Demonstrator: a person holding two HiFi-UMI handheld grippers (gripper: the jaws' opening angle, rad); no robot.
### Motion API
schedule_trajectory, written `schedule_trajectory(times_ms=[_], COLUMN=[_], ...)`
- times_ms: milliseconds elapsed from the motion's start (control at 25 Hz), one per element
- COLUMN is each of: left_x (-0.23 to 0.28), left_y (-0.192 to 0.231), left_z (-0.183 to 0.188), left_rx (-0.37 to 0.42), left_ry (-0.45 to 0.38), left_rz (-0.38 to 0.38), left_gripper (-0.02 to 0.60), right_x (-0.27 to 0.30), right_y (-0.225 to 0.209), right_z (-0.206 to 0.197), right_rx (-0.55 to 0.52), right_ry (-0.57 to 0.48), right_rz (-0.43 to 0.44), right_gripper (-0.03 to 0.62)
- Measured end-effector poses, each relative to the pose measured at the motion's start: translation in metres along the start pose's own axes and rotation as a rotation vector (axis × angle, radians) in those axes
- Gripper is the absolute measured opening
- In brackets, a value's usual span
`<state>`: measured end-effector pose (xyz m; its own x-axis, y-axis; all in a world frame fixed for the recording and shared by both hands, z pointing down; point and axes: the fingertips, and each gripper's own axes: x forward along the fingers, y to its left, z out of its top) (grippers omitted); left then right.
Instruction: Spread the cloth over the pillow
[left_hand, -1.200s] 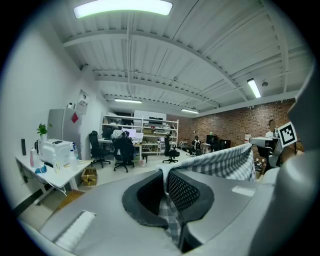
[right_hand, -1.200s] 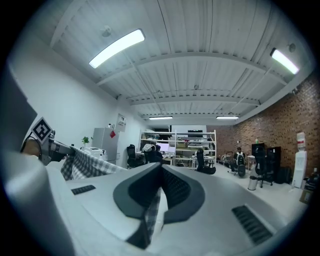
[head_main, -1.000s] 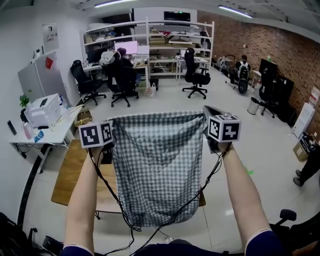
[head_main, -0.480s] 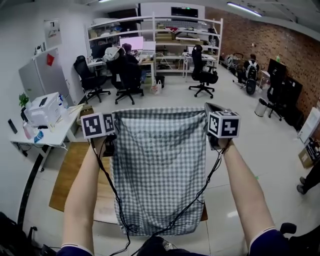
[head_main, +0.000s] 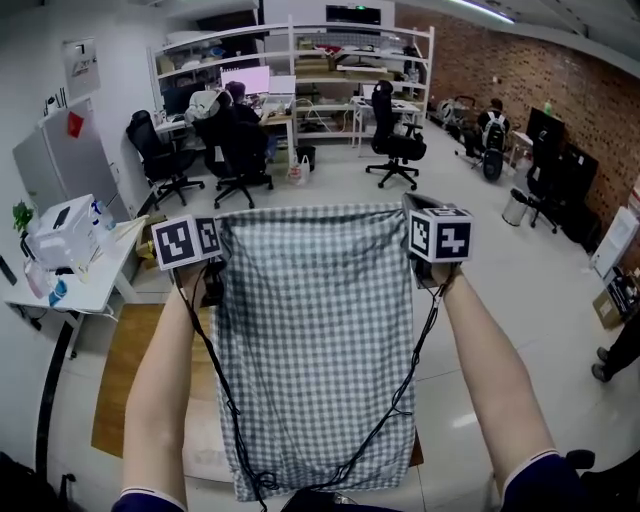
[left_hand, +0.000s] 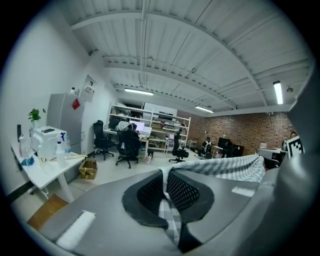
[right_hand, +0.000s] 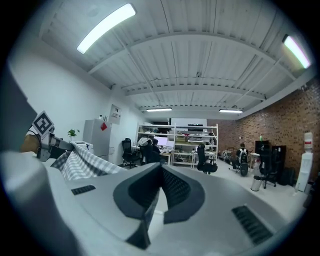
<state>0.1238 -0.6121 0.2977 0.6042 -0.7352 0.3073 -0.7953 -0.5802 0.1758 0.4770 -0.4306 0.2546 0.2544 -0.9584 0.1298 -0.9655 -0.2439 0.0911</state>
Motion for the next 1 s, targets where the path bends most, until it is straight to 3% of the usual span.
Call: schedule_trajectory(times_ms=[640,1000], left_x=[0.139,0.216], left_y=[0.039,0.073], left_z=[-0.023,-0.106], left_rx=[0.001,0.022], left_ry=[0.116,0.286], left_rz=[0.013,0.027], left_gripper=[0.015,0.015], right_x=[0.142,0.211], right_y=[-0.016,-0.012], right_z=[-0.052,-0.137], right_rx=[0.007,-0.015], right_ry=[0.093,0.186], right_rz=[-0.012,0.0], right_gripper=[0.017,0.017])
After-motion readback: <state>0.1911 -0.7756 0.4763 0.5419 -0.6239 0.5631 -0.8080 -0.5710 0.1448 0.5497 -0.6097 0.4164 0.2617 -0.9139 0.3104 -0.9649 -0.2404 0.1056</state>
